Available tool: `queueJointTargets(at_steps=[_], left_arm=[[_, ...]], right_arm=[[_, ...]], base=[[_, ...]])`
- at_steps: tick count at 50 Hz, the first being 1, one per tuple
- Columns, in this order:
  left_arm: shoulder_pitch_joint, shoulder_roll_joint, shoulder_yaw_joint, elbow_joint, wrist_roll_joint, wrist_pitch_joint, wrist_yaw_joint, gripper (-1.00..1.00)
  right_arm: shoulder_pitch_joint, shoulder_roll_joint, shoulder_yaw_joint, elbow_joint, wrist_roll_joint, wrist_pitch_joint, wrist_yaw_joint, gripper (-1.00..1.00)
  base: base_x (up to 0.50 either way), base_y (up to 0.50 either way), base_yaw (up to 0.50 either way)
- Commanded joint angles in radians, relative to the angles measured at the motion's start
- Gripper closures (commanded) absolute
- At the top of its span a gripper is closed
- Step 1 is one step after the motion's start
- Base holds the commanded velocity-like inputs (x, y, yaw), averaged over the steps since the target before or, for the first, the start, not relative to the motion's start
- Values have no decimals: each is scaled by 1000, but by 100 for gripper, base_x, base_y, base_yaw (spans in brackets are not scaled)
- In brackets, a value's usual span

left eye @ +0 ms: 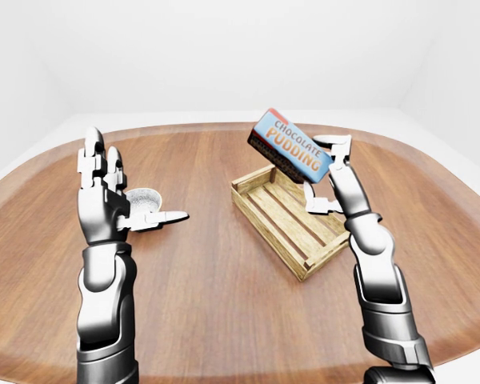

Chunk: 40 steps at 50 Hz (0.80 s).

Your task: Pick up the chocolate pudding and put it in the tray.

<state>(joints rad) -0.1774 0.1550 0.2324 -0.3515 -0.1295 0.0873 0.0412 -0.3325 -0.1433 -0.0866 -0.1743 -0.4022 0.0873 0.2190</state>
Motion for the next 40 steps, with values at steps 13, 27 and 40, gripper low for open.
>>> queueJointTargets(at_steps=[13,27,40], left_arm=[[1,-6,10,1,-33,0,-10,-100],[0,-6,11,-2,-35,0,-9,-100],[3,-7,11,5,-33,0,-11,-100]], right_arm=[[31,-47,-75,-13,126,0,-29,100],[77,-61,-111,-3,152,0,-46,100],[71,-80,-128,44,149,0,-72,100]], base=[[0,0,0],[0,0,0],[0,0,0]])
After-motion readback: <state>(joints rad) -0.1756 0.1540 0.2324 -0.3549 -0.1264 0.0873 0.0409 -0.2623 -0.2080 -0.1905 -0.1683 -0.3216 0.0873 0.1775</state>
